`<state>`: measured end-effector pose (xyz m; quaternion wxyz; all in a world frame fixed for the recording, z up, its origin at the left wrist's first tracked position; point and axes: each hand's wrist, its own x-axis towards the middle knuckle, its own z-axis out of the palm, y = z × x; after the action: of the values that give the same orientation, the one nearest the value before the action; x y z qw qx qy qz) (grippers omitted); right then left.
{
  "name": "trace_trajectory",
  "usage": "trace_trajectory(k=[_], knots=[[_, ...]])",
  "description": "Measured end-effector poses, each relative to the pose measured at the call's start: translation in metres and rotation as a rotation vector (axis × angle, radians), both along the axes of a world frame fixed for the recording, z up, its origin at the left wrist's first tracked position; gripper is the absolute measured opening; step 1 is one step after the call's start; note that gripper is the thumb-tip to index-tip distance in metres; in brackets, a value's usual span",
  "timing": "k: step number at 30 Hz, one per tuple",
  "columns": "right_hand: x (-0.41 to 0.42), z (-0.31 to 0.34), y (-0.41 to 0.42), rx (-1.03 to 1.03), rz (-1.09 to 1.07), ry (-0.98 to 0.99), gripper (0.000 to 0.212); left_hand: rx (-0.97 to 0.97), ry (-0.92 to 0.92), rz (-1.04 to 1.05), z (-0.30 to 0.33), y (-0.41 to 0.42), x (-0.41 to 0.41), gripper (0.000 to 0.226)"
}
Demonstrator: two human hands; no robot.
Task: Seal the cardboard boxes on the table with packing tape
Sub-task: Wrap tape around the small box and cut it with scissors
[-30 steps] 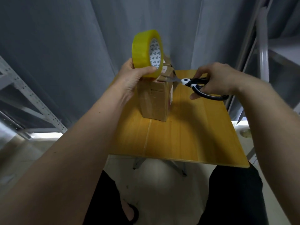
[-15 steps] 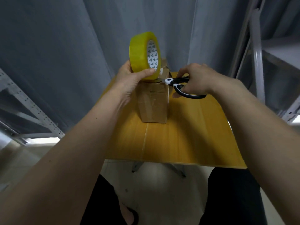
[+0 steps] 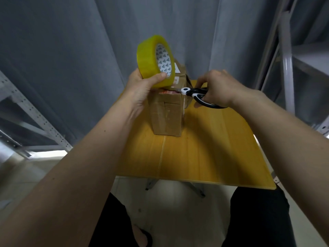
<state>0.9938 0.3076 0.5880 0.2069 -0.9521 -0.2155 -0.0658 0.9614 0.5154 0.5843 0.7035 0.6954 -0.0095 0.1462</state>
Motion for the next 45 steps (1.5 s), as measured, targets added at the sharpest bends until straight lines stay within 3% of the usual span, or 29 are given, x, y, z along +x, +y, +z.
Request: trace_trajectory(k=[5, 11, 17, 23, 26, 32, 39, 45], knots=[[0.003, -0.007, 0.001, -0.009, -0.033, -0.054, 0.030, -0.091, 0.012, 0.015, -0.002, 0.005, 0.003, 0.044], [0.009, -0.017, 0.001, -0.032, -0.072, -0.026, 0.054, -0.220, -0.007, 0.006, -0.004, 0.003, 0.007, 0.033], [0.010, -0.023, 0.000, 0.064, -0.183, -0.071, 0.050, -0.436, -0.017, 0.017, 0.001, 0.002, 0.010, 0.024], [0.010, -0.028, 0.002, 0.267, -0.335, -0.035, 0.043, -0.494, -0.003, -0.001, 0.004, 0.005, 0.004, 0.031], [0.015, -0.040, -0.003, 0.365, -0.473, 0.048, 0.043, -0.569, 0.003, -0.018, 0.009, 0.005, 0.001, 0.042], [0.013, -0.093, 0.002, 0.297, -0.550, 0.373, 0.050, -0.634, 0.048, 0.000, 0.008, 0.004, -0.005, 0.040], [0.008, -0.127, 0.002, 0.145, -0.516, 0.401, 0.049, -0.599, 0.054, 0.065, 0.004, 0.016, -0.013, 0.049], [0.011, -0.122, 0.007, 0.004, -0.481, 0.361, 0.032, -0.335, 0.007, 0.156, 0.007, 0.025, -0.020, 0.045]])
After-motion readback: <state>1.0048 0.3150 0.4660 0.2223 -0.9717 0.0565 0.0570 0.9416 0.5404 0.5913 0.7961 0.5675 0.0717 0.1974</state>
